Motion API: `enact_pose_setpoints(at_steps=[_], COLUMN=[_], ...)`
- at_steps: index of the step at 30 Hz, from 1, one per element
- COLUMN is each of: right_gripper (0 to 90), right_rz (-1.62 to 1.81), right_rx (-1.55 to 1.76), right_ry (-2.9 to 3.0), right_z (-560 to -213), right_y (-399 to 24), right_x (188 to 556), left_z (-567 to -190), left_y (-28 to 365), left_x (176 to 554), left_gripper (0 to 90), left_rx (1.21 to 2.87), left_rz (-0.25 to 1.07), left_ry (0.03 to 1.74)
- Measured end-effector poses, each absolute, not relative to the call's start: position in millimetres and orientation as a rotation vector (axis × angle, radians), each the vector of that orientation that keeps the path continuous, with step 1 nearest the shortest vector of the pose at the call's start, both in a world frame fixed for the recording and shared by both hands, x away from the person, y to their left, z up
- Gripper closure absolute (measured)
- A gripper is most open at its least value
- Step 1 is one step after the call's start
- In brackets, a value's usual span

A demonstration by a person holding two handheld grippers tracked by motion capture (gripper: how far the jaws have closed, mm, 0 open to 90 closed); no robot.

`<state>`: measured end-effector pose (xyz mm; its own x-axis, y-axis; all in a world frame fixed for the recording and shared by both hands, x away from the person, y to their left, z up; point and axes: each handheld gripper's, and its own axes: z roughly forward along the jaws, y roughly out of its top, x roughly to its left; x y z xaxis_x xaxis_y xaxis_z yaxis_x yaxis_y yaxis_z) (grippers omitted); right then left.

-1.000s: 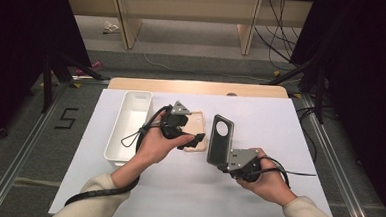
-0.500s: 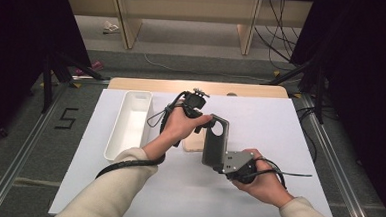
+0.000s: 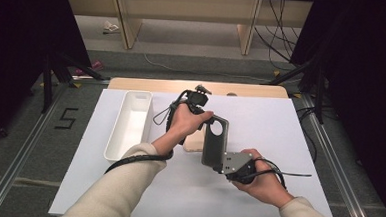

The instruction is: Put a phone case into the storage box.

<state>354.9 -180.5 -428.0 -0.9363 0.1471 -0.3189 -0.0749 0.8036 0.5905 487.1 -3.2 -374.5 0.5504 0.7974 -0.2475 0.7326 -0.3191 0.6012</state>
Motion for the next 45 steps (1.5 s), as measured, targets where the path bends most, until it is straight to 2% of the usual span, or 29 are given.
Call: enact_pose_setpoints(at_steps=[9, 14, 15, 19, 24, 30, 38, 45], right_gripper=[89.1, 86.9, 86.9, 77.0, 60.2, 41.0, 29.3, 25.2], right_rz=[0.824, 0.797, 0.797, 0.825, 0.927, 1.047, 1.197, 1.301], right_rx=[0.037, 0.074, 0.074, 0.143, 0.3, 0.475, 0.65, 0.748], right_ry=[2.647, 2.67, 2.67, 2.658, 2.599, 2.578, 2.524, 2.474], right_z=[-432.4, -437.8, -437.8, -436.5, -433.4, -431.4, -430.2, -430.3], right_y=[-178.3, -179.2, -179.2, -184.0, -192.0, -204.0, -221.6, -236.3], right_x=[356.9, 360.5, 360.5, 363.4, 366.3, 371.7, 378.2, 381.5], left_z=[-368.0, -359.8, -357.6, -350.5, -346.7, -346.7, -352.6, -356.5], left_y=[-0.6, -6.0, -7.9, -8.2, 2.7, 26.6, 57.6, 79.6], left_x=[481.1, 471.6, 469.1, 461.8, 454.4, 446.2, 432.8, 420.0], left_gripper=[76.7, 82.4, 82.4, 82.6, 82.6, 82.6, 82.6, 82.6], left_rx=[2.015, 1.983, 2.003, 1.992, 1.96, 1.899, 1.841, 1.798], left_rz=[0.06, 0.06, 0.105, 0.196, 0.295, 0.341, 0.355, 0.393], left_ry=[1.243, 1.175, 1.146, 1.067, 0.983, 0.926, 0.871, 0.837])
